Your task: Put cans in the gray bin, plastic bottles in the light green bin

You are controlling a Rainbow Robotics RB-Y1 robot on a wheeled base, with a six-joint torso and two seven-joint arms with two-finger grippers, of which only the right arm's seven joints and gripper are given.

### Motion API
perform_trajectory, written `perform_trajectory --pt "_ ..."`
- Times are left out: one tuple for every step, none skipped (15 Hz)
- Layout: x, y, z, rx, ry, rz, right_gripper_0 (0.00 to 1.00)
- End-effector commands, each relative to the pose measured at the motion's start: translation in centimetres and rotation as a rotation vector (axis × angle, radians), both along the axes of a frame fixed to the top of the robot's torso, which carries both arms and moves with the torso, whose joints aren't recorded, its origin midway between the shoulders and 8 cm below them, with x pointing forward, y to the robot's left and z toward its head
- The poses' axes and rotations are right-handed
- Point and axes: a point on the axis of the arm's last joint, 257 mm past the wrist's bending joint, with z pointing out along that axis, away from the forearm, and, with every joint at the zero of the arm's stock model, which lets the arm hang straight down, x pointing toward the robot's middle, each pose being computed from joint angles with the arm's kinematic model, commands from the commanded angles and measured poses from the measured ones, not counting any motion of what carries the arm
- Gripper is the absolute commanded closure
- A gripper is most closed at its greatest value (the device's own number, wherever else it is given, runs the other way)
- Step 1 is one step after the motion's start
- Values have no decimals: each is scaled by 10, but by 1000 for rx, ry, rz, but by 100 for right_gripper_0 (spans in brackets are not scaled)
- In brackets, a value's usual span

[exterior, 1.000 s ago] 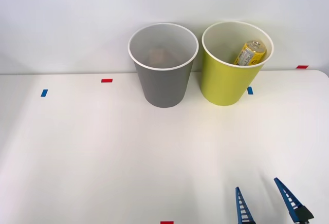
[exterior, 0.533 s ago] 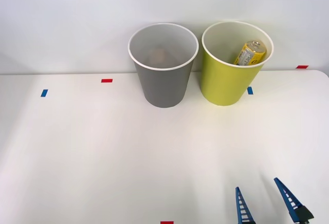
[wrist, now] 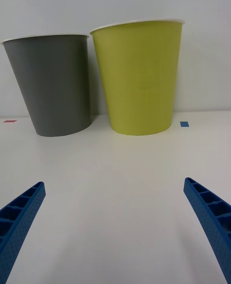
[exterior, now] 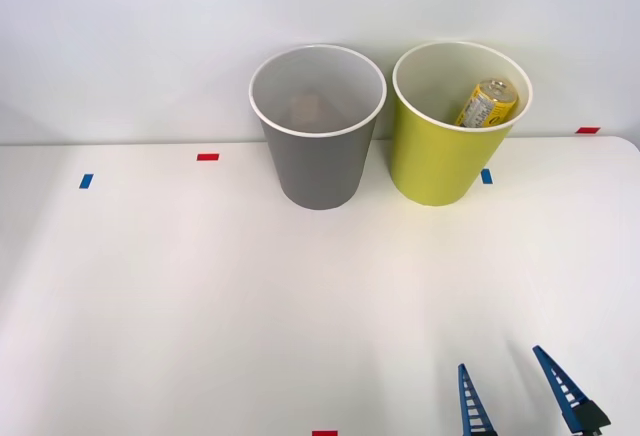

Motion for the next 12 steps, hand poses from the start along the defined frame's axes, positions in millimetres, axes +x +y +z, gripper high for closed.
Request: perform_trajectory --pt "0 0 0 0 0 0 0" --pt "0 0 0 0 0 0 0" --pt "0 0 0 0 0 0 0" --pt "0 0 0 0 0 0 0" --pt "0 0 0 0 0 0 0" --pt "0 0 0 0 0 0 0" --pt "0 0 0 0 0 0 0" --pt "0 0 0 0 0 0 0" --pt "0 0 0 0 0 0 0" --pt "0 0 0 0 0 0 0" --pt "0 0 0 0 0 0 0" --pt "0 0 0 0 0 0 0"
